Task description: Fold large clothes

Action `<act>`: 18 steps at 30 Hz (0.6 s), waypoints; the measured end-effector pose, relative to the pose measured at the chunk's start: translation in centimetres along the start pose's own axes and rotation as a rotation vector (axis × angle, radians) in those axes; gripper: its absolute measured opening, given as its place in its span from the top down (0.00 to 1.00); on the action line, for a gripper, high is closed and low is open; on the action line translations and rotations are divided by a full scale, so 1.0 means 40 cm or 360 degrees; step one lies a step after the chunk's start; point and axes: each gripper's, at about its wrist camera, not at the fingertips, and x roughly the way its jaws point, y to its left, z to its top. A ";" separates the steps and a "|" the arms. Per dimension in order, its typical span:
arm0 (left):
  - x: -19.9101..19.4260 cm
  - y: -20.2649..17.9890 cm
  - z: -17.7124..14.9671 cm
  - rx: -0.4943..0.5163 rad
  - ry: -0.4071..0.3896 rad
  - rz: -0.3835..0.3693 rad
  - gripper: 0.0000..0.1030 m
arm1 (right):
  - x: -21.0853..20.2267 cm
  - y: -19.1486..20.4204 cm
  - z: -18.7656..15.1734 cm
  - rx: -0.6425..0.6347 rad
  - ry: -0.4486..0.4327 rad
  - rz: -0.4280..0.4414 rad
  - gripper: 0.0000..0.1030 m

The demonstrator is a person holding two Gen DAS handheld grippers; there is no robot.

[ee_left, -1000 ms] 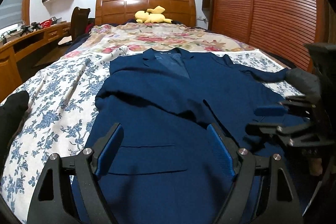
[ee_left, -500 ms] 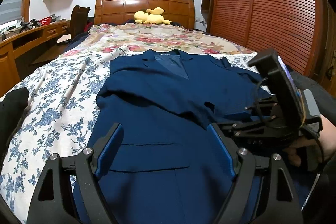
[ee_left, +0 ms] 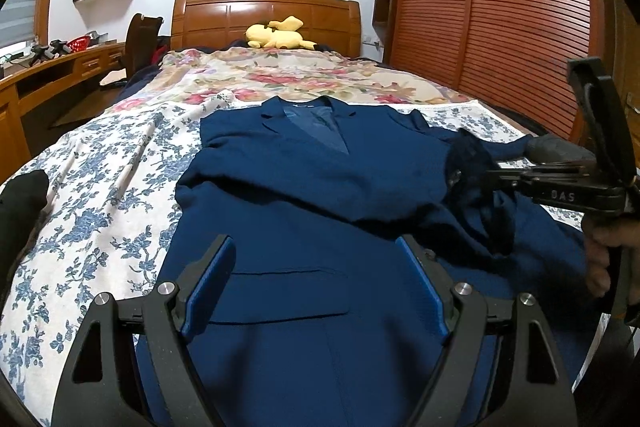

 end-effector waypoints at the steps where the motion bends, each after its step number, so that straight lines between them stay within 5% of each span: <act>1: -0.001 0.001 0.001 -0.0003 -0.0004 -0.0008 0.20 | -0.010 -0.002 -0.006 0.0020 -0.0001 -0.0016 0.95; 11: 0.002 0.009 -0.001 -0.0028 -0.0006 -0.0078 0.20 | -0.121 0.018 -0.055 0.0102 -0.0121 -0.0190 0.95; 18: 0.016 0.015 -0.007 -0.0040 0.0025 -0.0139 0.20 | -0.115 0.012 -0.090 0.0108 0.0007 -0.0303 0.95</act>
